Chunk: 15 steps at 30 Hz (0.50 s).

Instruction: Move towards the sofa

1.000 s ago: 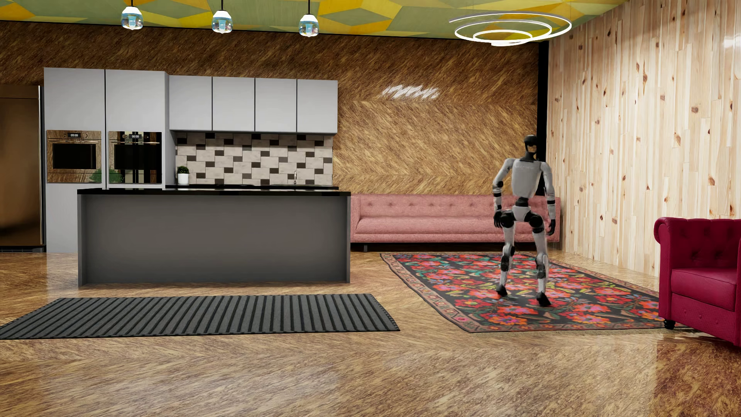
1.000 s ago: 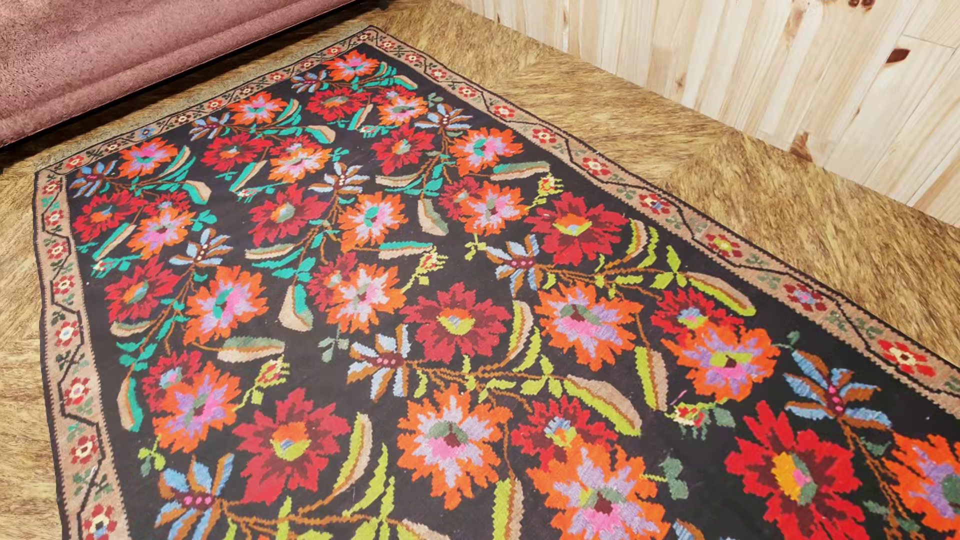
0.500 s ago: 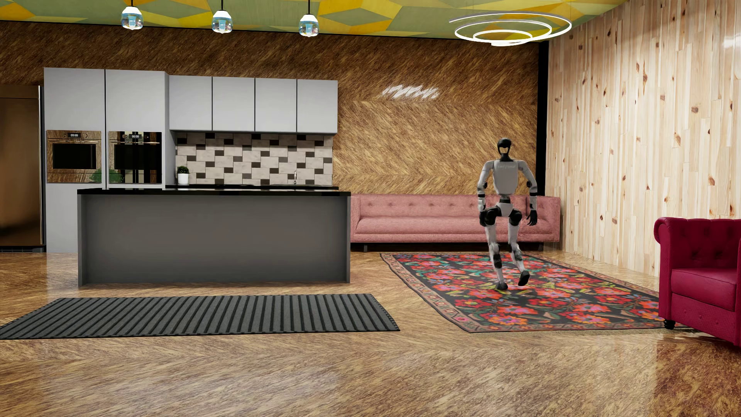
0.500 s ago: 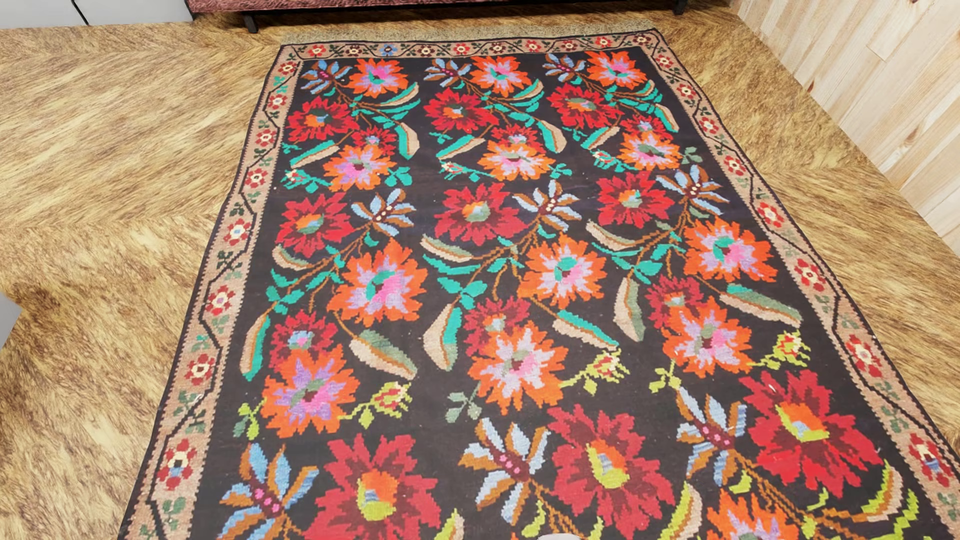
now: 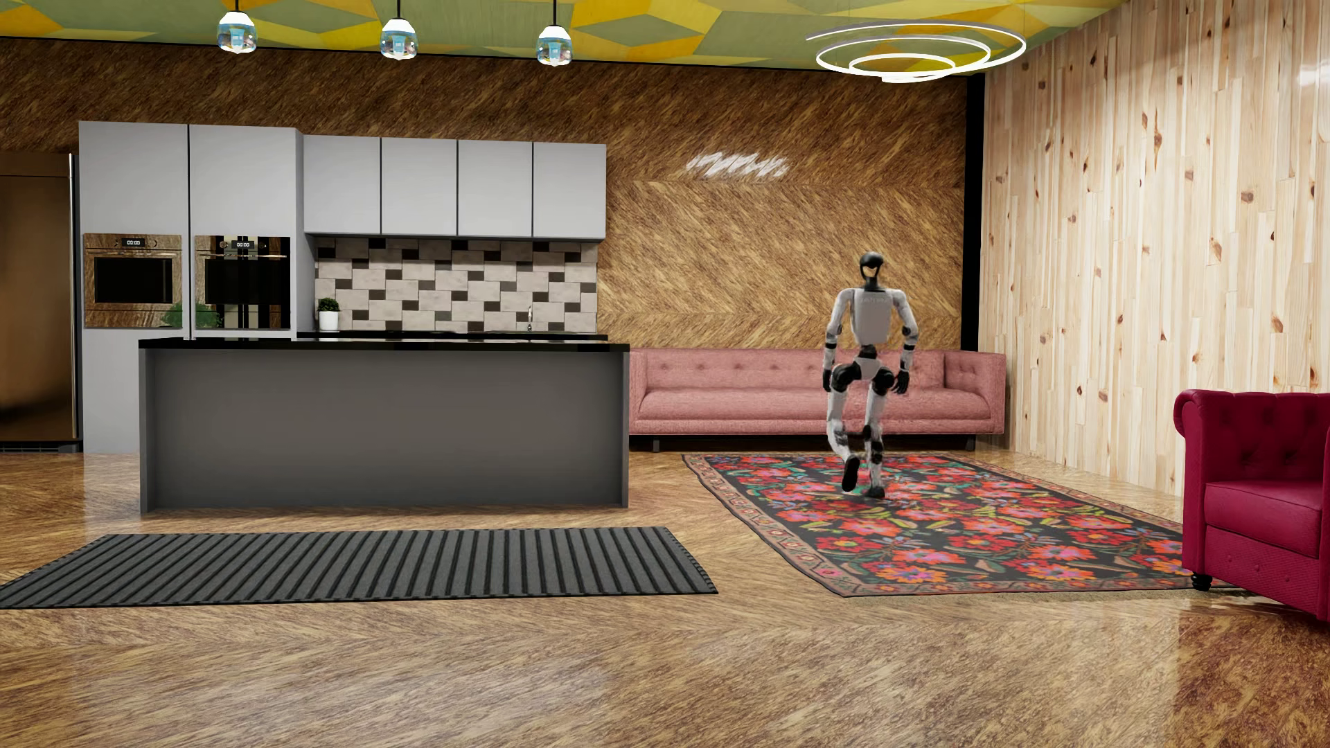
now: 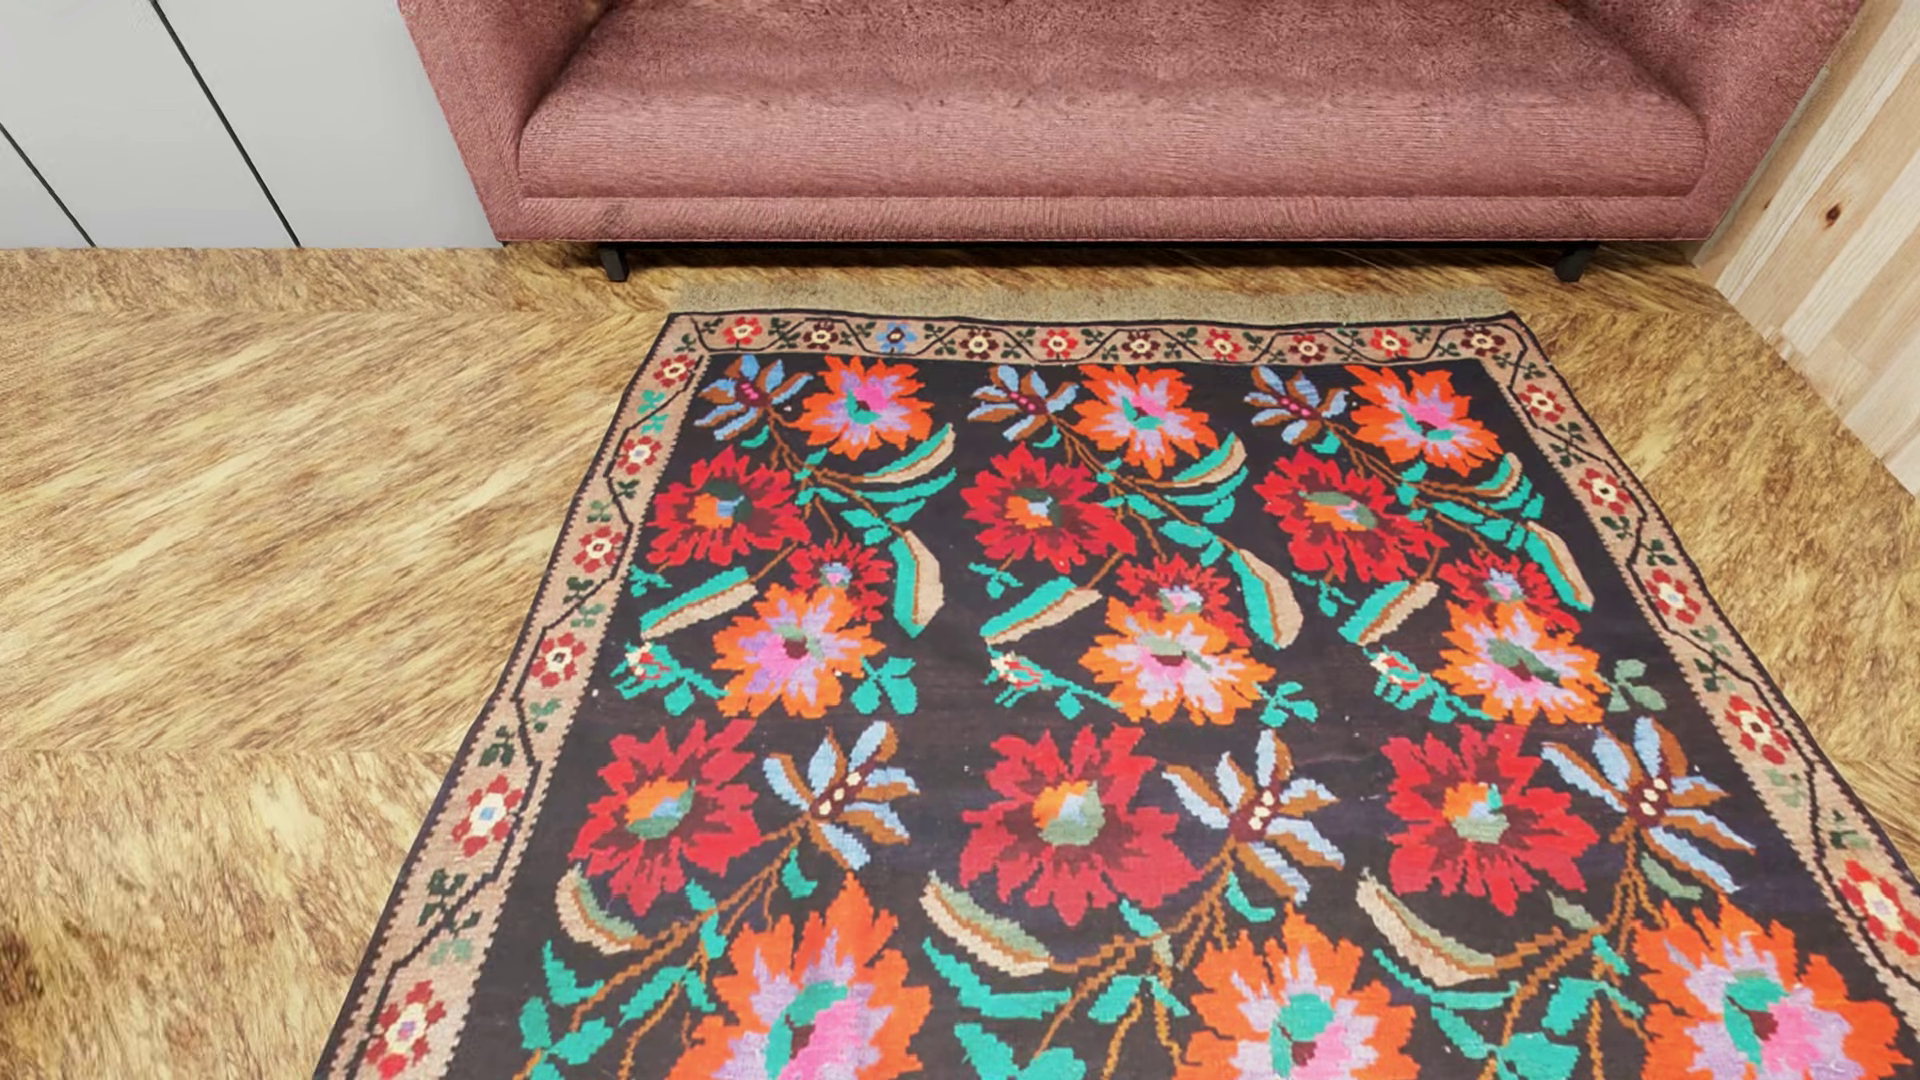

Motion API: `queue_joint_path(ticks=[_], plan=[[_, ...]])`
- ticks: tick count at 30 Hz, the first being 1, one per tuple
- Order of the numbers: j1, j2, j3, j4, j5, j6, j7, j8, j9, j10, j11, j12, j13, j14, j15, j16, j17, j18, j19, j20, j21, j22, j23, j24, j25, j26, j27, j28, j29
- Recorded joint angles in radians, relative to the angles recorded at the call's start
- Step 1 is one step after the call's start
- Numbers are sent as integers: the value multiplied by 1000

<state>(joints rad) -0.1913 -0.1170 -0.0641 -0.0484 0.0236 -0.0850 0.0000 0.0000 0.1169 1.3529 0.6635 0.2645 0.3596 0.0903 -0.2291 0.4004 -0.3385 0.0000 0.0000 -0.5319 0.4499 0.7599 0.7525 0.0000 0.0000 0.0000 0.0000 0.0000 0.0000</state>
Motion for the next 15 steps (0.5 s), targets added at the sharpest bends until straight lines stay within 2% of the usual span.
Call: queue_joint_path(ticks=[1,2,3,4,5,6,7,8,9,10,11,12,13,14,15], plan=[[-69,96,43,-18,-4,0,0,0,5,-163,-56,-1,-29,74,-4,-36,-4,0,0,-94,-41,167,-67,0,0,0,0,0,0],[-126,187,88,-29,-15,-12,0,0,5,-375,-106,53,-58,168,-11,-14,-3,0,0,-159,-81,160,-148,0,0,0,0,0,0],[-171,265,126,-30,-27,-15,0,0,-3,-590,-146,94,-86,208,-33,-13,-6,0,0,-196,-84,189,-211,0,0,0,0,0,0],[-192,334,158,-18,-33,-4,0,0,-9,-787,-164,128,-123,66,-67,-19,-18,0,0,-220,-113,213,-266,0,0,0,0,0,0],[-218,378,191,-4,-42,5,0,0,-18,-895,-167,158,-155,-237,-107,-17,-31,0,0,-257,-126,222,-306,0,0,0,0,0,0],[-246,411,222,10,-62,11,0,0,-26,-870,-155,185,-176,-437,-144,-20,-39,0,0,-271,-151,232,-328,0,0,0,0,0,0],[-270,444,258,6,-83,10,0,0,-22,-876,-132,205,-187,-443,-141,-22,-40,0,0,-293,-172,242,-330,0,0,0,0,0,0],[-290,489,278,-12,-108,-1,0,0,-16,-856,-106,218,-184,-262,-94,-22,-30,0,0,-310,-191,258,-298,0,0,0,0,0,0],[-327,485,271,-42,-124,-15,0,0,-36,-812,-43,222,-167,0,31,-27,-17,0,0,-322,-203,271,-258,0,0,0,0,0,0],[-331,442,254,-89,-172,-49,0,0,-41,-729,117,211,-147,131,230,-27,8,0,0,-349,-188,289,-174,0,0,0,0,0,0],[-277,397,229,-120,-187,-55,0,0,-28,-673,288,192,-124,129,397,-23,26,0,0,-342,-160,287,-76,0,0,0,0,0,0],[-216,278,205,-146,-186,-43,0,0,-18,-666,501,154,-111,103,384,-35,17,0,0,-327,-108,269,6,0,0,0,0,0,0],[-118,178,159,-167,-201,-47,0,0,4,-692,671,124,-117,52,224,-23,29,0,0,-294,-46,218,92,0,0,0,0,0,0],[-26,93,80,-168,-187,-22,0,0,5,-716,749,87,-96,-1,71,-23,25,0,0,-260,-11,174,156,0,0,0,0,0,0],[66,14,13,-160,-179,-2,0,0,3,-748,747,39,-62,-54,-2,-18,22,0,0,-241,22,134,204,0,0,0,0,0,0]])
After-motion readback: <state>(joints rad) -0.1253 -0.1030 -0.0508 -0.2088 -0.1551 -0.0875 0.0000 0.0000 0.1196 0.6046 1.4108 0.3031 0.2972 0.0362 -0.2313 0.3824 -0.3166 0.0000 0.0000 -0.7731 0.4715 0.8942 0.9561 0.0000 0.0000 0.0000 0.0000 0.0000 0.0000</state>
